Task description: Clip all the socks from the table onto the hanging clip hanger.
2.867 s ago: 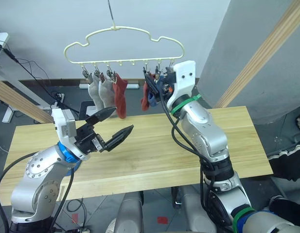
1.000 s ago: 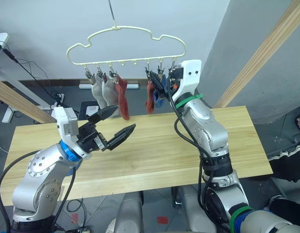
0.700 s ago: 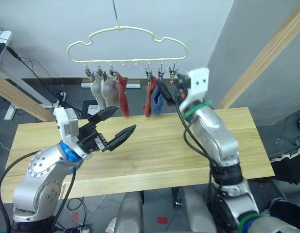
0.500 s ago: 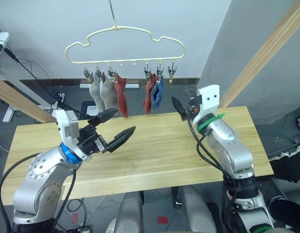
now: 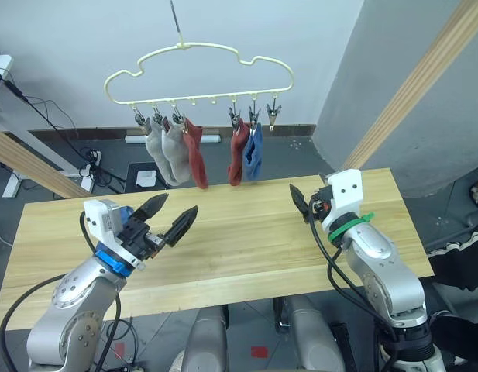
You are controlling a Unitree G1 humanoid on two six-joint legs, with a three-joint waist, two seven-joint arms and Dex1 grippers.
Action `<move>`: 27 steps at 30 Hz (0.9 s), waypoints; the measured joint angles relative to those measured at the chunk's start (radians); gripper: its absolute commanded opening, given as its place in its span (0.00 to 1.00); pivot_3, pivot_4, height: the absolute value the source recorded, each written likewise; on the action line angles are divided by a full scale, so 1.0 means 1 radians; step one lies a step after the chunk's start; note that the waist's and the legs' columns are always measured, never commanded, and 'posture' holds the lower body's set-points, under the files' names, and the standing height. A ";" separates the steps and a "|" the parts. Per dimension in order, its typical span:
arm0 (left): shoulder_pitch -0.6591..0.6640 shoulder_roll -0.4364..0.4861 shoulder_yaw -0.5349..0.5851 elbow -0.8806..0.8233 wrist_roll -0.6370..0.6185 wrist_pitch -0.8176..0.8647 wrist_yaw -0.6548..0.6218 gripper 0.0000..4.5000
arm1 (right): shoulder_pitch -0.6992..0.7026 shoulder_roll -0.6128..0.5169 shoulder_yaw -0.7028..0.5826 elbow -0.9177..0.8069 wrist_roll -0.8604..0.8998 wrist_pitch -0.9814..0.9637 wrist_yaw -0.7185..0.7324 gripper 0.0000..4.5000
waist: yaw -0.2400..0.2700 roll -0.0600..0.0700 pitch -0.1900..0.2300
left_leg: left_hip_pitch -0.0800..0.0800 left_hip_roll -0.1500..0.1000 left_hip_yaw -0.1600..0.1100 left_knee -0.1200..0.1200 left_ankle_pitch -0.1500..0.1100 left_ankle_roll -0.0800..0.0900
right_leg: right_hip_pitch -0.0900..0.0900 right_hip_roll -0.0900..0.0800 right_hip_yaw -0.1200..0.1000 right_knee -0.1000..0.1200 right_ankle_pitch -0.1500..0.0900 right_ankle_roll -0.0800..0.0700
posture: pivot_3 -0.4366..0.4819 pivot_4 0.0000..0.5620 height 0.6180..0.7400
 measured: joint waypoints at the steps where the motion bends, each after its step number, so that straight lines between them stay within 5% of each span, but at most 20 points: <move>1: -0.004 -0.006 0.000 0.000 0.003 0.009 0.020 1.00 | 0.001 0.006 0.000 0.000 -0.007 0.010 -0.012 0.88 | 0.001 0.000 0.000 | 0.000 0.000 0.000 0.000 0.000 0.000 | 0.000 0.000 0.000 0.000 0.000 0.000 | 0.51 0.62 1.00; 9: -0.062 -0.113 -0.136 0.140 0.272 0.015 0.255 1.00 | 0.055 -0.032 -0.044 0.037 -0.031 -0.010 -0.024 0.88 | 0.005 -0.003 -0.002 | -0.002 -0.003 0.001 0.001 0.000 0.000 | 0.001 -0.002 0.001 -0.003 0.001 0.001 | 0.47 0.55 1.00; 17: -0.111 -0.180 -0.208 0.274 0.406 -0.144 0.259 1.00 | 0.059 -0.041 -0.071 0.067 -0.061 -0.037 -0.033 0.88 | -0.004 -0.004 -0.003 | 0.000 -0.001 0.001 0.002 0.000 0.000 | 0.001 0.000 0.000 0.000 0.001 0.001 | 0.41 0.55 1.00; 27: -0.083 -0.141 -0.140 0.301 0.446 -0.254 0.220 1.00 | 0.018 -0.004 -0.065 0.233 -0.065 -0.132 -0.025 0.88 | -0.001 -0.005 -0.004 | 0.001 -0.001 0.002 0.002 0.000 0.000 | 0.001 -0.001 0.001 0.002 0.001 0.001 | 0.54 0.53 1.00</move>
